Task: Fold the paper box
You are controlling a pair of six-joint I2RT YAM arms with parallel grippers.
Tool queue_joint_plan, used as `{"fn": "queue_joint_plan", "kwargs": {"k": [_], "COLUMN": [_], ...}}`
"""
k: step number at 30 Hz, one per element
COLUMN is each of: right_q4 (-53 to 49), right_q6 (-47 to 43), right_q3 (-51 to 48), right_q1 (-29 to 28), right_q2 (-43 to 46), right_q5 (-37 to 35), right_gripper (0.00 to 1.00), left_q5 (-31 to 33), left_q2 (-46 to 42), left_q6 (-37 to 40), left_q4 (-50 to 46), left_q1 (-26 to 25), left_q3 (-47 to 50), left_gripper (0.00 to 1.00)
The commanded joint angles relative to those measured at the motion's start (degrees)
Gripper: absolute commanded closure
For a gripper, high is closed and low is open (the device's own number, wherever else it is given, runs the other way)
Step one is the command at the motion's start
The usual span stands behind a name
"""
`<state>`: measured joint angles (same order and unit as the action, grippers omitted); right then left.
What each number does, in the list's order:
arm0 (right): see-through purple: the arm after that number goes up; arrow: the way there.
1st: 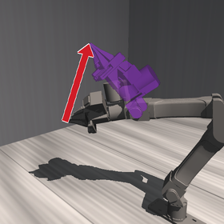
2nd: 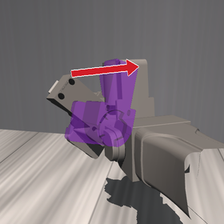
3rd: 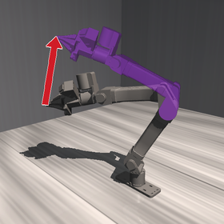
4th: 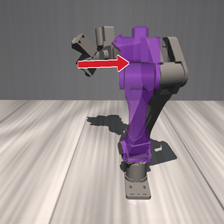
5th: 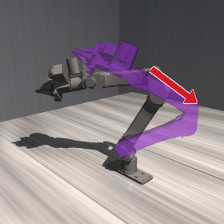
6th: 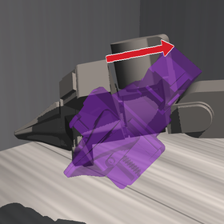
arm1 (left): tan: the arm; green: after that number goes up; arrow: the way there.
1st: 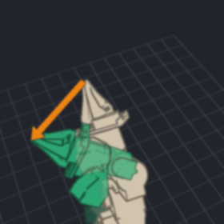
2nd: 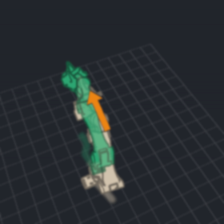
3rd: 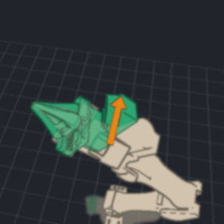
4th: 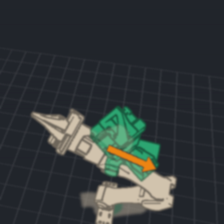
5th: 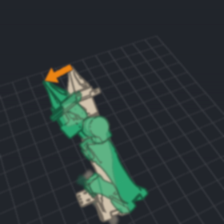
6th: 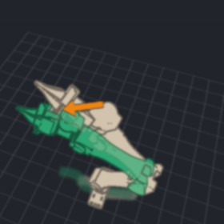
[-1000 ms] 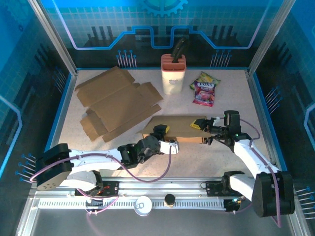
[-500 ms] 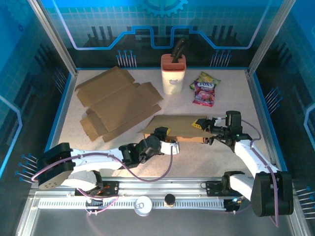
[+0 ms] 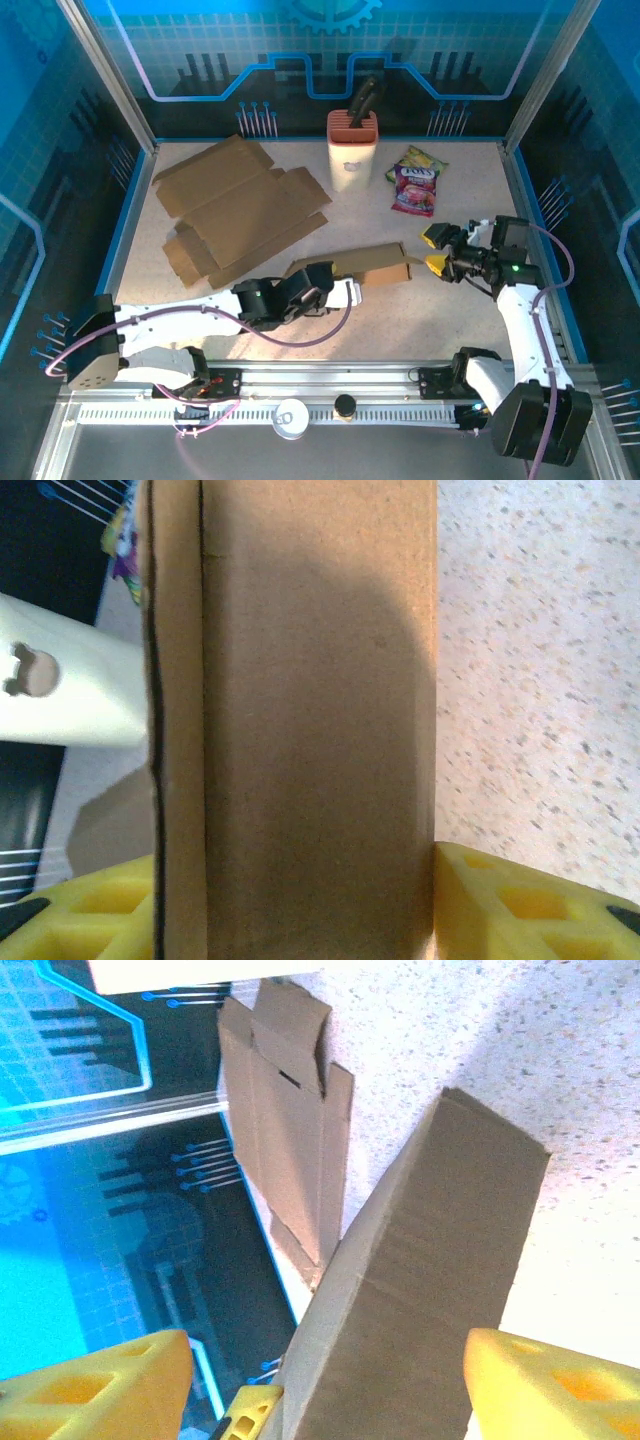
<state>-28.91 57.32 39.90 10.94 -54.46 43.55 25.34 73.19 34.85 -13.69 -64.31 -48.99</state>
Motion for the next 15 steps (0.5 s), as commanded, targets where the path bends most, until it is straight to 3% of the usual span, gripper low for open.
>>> {"fn": "queue_joint_plan", "kwargs": {"k": [1,10,13,15], "right_q4": [-9.2,-21.3,-22.1,-21.1], "right_q6": [-6.8,-14.3,-9.9,-3.3], "right_q3": [2.8,8.9,7.1,4.5], "right_q1": [0.4,-2.7,-8.7,-15.7], "right_q2": [0.1,11.1,15.3,19.0], "right_q5": [-5.0,-26.9,-31.2,-35.8], "right_gripper": [0.29,0.31,0.34,0.35], "left_q5": [-2.8,-17.2,-22.4,-23.4], "left_q2": [0.5,3.2,4.6,6.2], "left_q6": [-5.2,-10.5,-10.5,-9.7], "left_q4": [-10.9,-28.0,-29.6,-30.5], "left_q1": [0.0,4.7,7.6,8.5], "left_q3": [-5.3,-17.5,-19.5,-20.9], "left_gripper": [0.46,0.46,0.46,0.46]}}
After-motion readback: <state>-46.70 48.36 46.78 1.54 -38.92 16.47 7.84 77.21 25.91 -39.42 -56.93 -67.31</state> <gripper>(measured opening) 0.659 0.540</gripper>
